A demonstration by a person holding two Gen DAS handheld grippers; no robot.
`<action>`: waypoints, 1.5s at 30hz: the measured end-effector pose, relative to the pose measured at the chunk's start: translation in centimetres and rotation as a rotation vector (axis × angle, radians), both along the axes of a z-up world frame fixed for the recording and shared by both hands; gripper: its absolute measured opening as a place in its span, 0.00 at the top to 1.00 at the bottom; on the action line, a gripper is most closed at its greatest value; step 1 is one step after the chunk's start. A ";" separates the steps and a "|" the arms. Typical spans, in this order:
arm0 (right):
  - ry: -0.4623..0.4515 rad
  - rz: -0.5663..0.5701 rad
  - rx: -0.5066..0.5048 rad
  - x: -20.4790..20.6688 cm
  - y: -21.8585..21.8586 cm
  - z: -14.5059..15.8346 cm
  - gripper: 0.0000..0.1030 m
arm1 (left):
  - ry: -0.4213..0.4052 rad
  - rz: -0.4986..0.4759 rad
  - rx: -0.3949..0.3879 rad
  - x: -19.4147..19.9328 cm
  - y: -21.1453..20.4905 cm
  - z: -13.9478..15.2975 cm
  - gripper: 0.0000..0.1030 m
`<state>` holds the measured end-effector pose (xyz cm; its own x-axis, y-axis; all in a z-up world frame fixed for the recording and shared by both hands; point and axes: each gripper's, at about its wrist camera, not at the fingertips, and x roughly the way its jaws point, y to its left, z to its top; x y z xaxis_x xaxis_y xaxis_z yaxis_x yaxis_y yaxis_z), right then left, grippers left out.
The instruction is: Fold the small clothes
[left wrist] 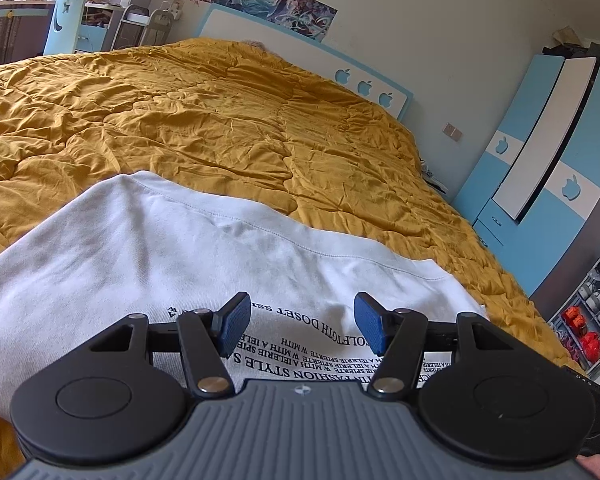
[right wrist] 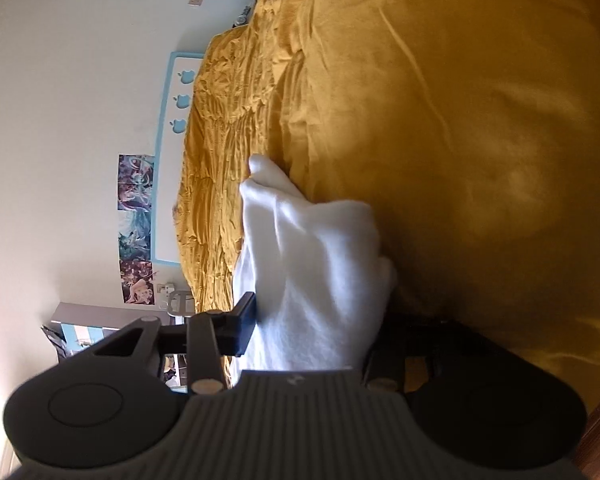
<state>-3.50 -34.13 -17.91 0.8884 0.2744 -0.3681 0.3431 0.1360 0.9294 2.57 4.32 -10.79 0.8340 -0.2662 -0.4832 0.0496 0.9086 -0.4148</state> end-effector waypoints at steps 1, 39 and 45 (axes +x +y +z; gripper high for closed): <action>-0.004 -0.012 0.008 0.2 0.0 -0.1 0.71 | 0.005 0.002 0.002 0.0 0.0 0.0 0.32; -0.285 0.095 -1.087 2.4 16.5 17.2 0.92 | 0.019 0.177 -0.047 0.9 10.7 4.2 0.35; -0.373 0.168 -1.314 2.3 23.5 18.7 0.92 | 0.030 0.288 -0.102 0.5 14.8 4.9 0.35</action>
<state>-1.22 -10.59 0.80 0.9820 0.0266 -0.1871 -0.0044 0.9930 0.1183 3.11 19.17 -5.91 0.8679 -0.0695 -0.4918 -0.2176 0.8369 -0.5022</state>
